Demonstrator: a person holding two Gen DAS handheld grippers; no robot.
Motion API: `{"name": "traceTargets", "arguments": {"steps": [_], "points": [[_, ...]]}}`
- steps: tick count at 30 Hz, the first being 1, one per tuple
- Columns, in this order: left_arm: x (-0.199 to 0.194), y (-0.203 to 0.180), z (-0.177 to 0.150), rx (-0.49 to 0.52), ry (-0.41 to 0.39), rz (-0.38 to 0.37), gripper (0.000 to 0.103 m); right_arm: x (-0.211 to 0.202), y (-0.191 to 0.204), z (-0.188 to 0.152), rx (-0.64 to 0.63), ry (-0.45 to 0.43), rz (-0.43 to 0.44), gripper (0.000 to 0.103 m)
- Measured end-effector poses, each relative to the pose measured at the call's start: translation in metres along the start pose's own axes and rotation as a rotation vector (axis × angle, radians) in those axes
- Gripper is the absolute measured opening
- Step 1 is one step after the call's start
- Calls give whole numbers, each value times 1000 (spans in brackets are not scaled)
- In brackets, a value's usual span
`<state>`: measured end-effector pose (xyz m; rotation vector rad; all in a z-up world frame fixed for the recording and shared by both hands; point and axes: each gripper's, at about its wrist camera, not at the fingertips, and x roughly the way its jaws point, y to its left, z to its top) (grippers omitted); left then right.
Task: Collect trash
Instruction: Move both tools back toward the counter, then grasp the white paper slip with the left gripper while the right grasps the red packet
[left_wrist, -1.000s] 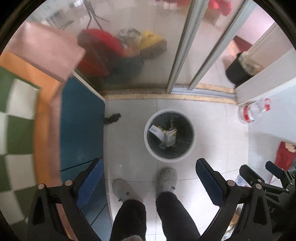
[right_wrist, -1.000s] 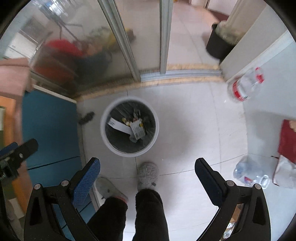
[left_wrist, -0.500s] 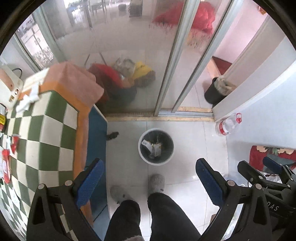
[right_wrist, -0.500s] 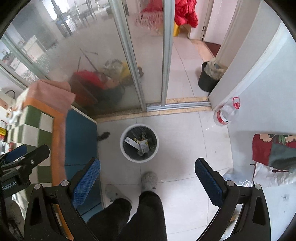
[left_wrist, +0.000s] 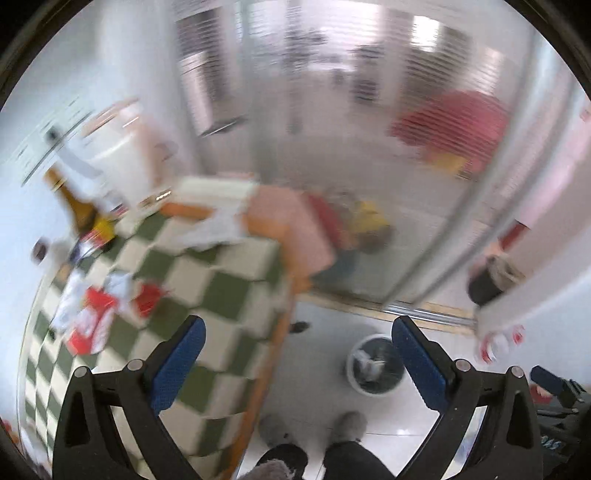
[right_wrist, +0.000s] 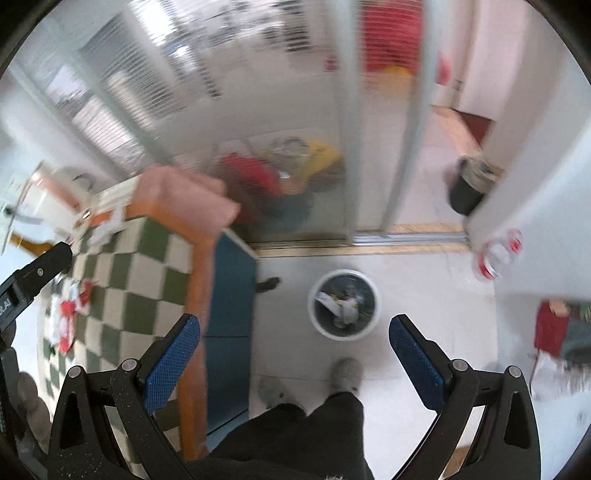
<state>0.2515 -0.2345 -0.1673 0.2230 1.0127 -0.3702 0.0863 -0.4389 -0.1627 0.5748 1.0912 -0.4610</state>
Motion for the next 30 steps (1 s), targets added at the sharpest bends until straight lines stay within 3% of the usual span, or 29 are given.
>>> {"name": "traceTargets", "arguments": {"steps": [6, 8, 11, 14, 17, 19, 21, 24, 25, 26, 27, 28, 30], "points": [[18, 168, -47, -258, 134, 201, 103, 48, 131, 5, -230, 105, 120, 103], [26, 232, -81, -380, 207, 251, 103, 69, 177, -2, -304, 160, 163, 103], [37, 296, -129, -518, 288, 314, 102, 101, 244, -14, -393, 235, 223, 103], [59, 357, -166, -688, 360, 302, 102, 136, 303, -25, -460, 287, 261, 103], [82, 386, -188, -786, 396, 248, 98, 164, 354, -34, -522, 306, 247, 103], [99, 394, -194, -812, 415, 212, 91, 183, 385, -35, -549, 311, 230, 103], [106, 394, -188, -782, 401, 239, 89, 199, 404, -33, -565, 313, 211, 103], [108, 385, -176, -718, 378, 233, 71, 222, 426, -26, -582, 310, 185, 103], [106, 382, -173, -702, 373, 225, 52, 228, 433, -23, -586, 309, 178, 103], [104, 380, -171, -683, 363, 232, 19, 234, 439, -21, -584, 308, 175, 103], [103, 378, -169, -672, 364, 235, 8, 238, 444, -18, -583, 306, 172, 103], [104, 376, -169, -656, 377, 237, 2, 243, 450, -16, -586, 302, 163, 103], [102, 373, -171, -642, 372, 247, 2, 253, 461, -13, -596, 291, 144, 103]]}}
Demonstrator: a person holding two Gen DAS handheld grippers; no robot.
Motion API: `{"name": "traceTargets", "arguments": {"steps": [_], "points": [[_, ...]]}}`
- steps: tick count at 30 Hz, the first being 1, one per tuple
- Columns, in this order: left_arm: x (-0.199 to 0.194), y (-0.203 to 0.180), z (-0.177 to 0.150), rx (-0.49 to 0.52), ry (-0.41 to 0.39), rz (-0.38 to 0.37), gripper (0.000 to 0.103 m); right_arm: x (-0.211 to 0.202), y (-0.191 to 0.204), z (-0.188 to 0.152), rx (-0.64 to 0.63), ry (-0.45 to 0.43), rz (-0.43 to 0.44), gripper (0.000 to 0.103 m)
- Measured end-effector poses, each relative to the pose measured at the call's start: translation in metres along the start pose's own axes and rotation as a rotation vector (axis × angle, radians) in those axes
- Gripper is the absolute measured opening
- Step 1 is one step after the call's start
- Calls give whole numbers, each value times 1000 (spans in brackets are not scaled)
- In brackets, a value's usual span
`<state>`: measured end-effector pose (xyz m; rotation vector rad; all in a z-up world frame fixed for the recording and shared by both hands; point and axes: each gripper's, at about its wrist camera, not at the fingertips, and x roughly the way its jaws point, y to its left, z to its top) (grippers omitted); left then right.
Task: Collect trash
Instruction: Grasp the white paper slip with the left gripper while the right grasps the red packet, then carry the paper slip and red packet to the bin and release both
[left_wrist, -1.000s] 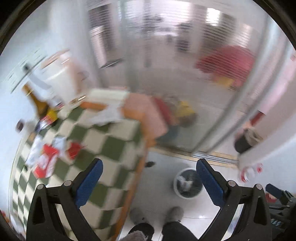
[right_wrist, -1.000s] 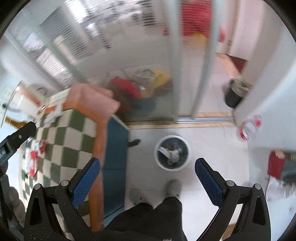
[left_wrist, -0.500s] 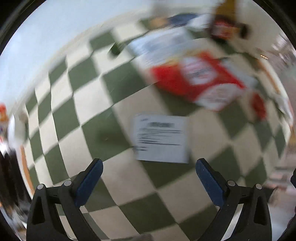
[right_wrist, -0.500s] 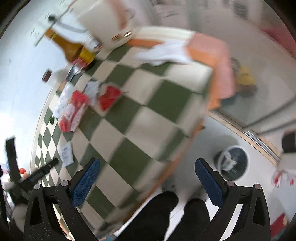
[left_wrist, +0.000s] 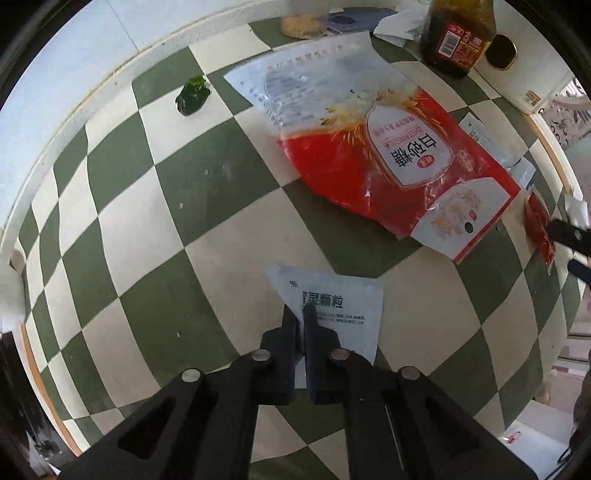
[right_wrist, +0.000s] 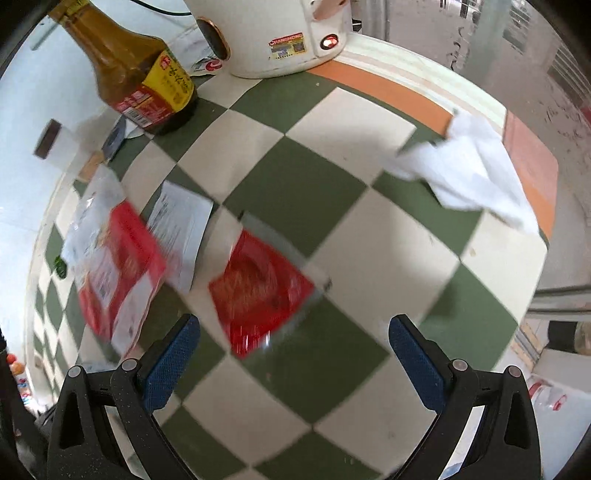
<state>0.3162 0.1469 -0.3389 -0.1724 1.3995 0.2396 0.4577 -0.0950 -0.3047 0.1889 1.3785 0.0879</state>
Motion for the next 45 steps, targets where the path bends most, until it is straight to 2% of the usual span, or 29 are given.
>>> {"name": "traceTargets", "arguments": {"steps": [2, 5, 6, 7, 11, 17, 21, 25, 31, 36, 39, 42, 45], "points": [[-4, -1, -5, 7, -7, 4, 1, 8, 5, 6, -12, 0, -15, 93], [-15, -1, -10, 5, -23, 2, 1, 10, 15, 9, -43, -20, 18, 68], [-18, -3, -8, 5, -27, 2, 1, 8, 21, 8, -72, -33, 29, 33], [-24, -2, -10, 5, -37, 1, 1, 9, 26, 6, -96, -27, -10, 20], [-52, 1, -17, -1, -87, -5, 1, -6, 24, -4, -94, -82, 57, 18], [-101, -12, -2, 33, -176, -15, 1, -53, -7, -25, -23, -151, 183, 16], [-127, -55, 7, 99, -237, -47, 1, -90, -28, -45, 23, -205, 231, 16], [-146, -113, -4, 211, -266, -81, 1, -127, -62, -67, 58, -272, 196, 16], [-154, -230, -36, 440, -249, -169, 1, -159, -155, -115, 207, -329, 161, 16], [-137, -343, -84, 637, -177, -258, 1, -159, -270, -181, 433, -339, 102, 16], [-108, -411, -122, 739, -102, -308, 1, -142, -331, -223, 550, -315, 62, 16], [-54, -475, -165, 815, 18, -353, 2, -111, -394, -270, 670, -280, 41, 16], [31, -531, -213, 872, 144, -360, 2, -55, -459, -320, 787, -228, 46, 16]]}}
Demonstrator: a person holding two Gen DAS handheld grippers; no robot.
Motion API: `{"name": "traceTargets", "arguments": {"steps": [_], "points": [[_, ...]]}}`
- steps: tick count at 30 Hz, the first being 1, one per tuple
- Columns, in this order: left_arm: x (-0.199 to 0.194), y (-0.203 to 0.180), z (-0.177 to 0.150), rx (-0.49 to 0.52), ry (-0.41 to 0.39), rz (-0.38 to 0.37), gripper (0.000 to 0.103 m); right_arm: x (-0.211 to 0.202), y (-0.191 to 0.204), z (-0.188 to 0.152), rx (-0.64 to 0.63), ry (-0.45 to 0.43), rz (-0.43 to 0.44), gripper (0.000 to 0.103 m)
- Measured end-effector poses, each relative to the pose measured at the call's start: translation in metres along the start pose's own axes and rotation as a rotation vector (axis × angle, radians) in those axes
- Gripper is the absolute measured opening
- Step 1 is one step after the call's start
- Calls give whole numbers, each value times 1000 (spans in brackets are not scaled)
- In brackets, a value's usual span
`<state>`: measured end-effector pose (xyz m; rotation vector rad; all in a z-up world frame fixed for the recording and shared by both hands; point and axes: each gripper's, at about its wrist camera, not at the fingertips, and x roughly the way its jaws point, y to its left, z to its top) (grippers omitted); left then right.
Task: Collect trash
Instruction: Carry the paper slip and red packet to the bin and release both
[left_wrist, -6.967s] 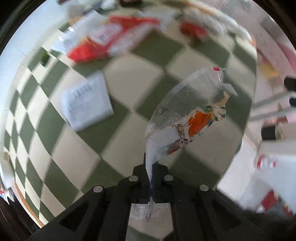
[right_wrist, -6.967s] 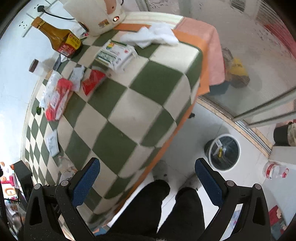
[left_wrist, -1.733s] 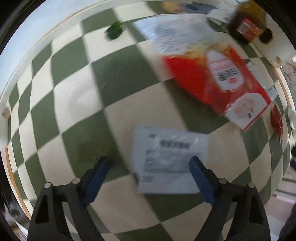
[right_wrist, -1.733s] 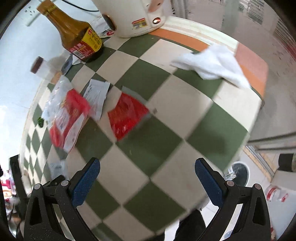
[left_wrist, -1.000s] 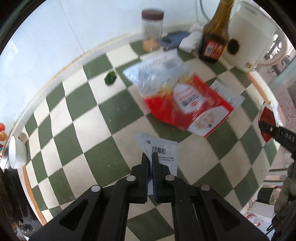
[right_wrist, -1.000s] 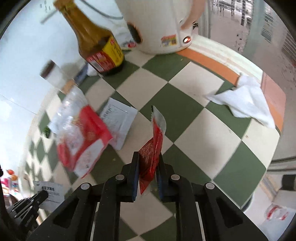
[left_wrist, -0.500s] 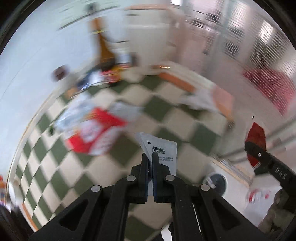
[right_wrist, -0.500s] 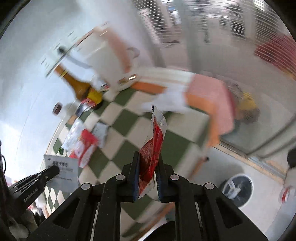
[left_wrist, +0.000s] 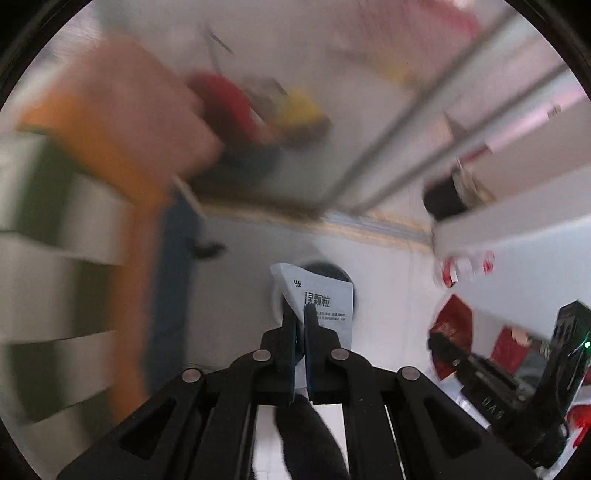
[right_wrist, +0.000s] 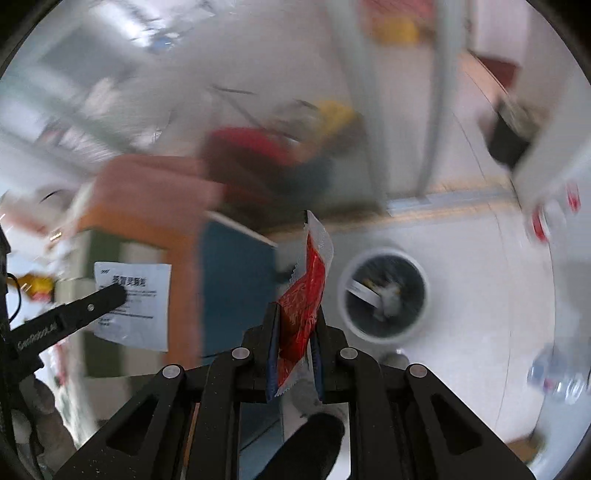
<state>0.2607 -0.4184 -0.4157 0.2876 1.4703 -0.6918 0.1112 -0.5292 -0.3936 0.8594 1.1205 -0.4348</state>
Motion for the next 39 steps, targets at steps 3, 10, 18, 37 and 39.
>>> {"name": "traceTargets", "arguments": {"steps": [3, 10, 18, 37, 39], "points": [[102, -22, 2, 31, 99, -9, 2, 62, -73, -6, 76, 55, -29, 16], [305, -38, -6, 30, 300, 26, 2, 231, -196, -27, 125, 185, -65, 16], [379, -45, -23, 94, 338, 124, 8, 349, -250, -32, 94, 274, -116, 16], [207, -49, -33, 184, 96, 311, 95, 238, -207, -33, 56, 203, -258, 103], [173, -54, -39, 182, 70, 322, 95, 201, -190, -32, 45, 170, -291, 103]]}}
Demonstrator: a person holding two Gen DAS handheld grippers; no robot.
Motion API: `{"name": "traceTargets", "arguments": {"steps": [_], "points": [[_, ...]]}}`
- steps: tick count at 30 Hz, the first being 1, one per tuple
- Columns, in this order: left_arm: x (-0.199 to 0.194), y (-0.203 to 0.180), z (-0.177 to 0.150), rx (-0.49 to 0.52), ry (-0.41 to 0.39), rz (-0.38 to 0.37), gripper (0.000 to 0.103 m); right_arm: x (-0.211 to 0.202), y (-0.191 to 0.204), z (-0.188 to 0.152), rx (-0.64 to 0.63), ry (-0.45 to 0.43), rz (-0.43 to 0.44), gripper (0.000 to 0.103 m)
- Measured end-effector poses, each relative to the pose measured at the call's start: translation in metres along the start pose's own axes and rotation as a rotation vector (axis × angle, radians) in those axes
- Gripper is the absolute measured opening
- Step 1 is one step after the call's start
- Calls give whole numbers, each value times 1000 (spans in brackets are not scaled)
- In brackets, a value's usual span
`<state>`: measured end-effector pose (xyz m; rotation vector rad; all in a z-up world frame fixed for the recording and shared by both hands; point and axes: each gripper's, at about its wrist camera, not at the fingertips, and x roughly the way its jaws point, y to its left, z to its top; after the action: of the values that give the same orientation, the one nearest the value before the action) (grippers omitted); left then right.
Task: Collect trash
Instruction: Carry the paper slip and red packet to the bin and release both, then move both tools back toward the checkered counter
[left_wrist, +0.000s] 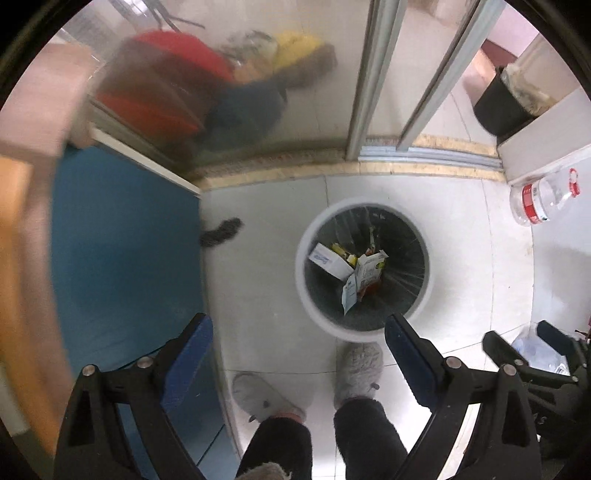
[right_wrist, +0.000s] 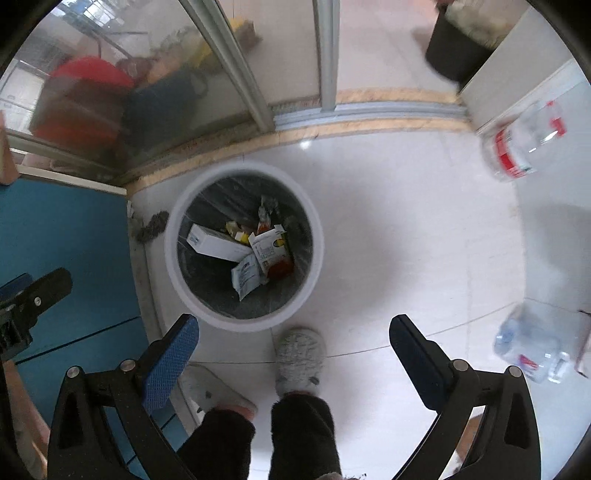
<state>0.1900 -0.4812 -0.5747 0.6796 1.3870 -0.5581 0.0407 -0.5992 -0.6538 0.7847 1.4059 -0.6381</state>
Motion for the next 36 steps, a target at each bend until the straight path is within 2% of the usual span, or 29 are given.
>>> {"name": "traceTargets", "arguments": {"steps": [6, 12, 19, 22, 27, 28, 29, 33, 36], "points": [[-108, 18, -19, -35, -72, -10, 95, -123, 13, -26, 8, -76, -18, 103], [-203, 33, -43, -73, -130, -2, 95, -238, 25, -52, 1, -142, 3, 103], [-279, 45, -62, -116, -175, -47, 95, -347, 33, -74, -35, -216, 32, 103], [-303, 51, -67, -139, -203, -70, 95, -381, 36, -79, -55, -236, 53, 103], [-337, 69, -72, -177, -270, -101, 95, -414, 41, -84, -58, -237, 111, 103], [-346, 80, -70, -190, -297, -107, 95, -418, 44, -83, -60, -239, 125, 103], [-352, 91, -69, -205, -316, -111, 103, -422, 49, -82, -68, -242, 135, 103], [-375, 151, -66, -299, -385, -111, 103, -440, 90, -74, -119, -249, 187, 103], [-384, 218, -68, -395, -403, -65, 103, -451, 142, -68, -188, -261, 214, 103]]}}
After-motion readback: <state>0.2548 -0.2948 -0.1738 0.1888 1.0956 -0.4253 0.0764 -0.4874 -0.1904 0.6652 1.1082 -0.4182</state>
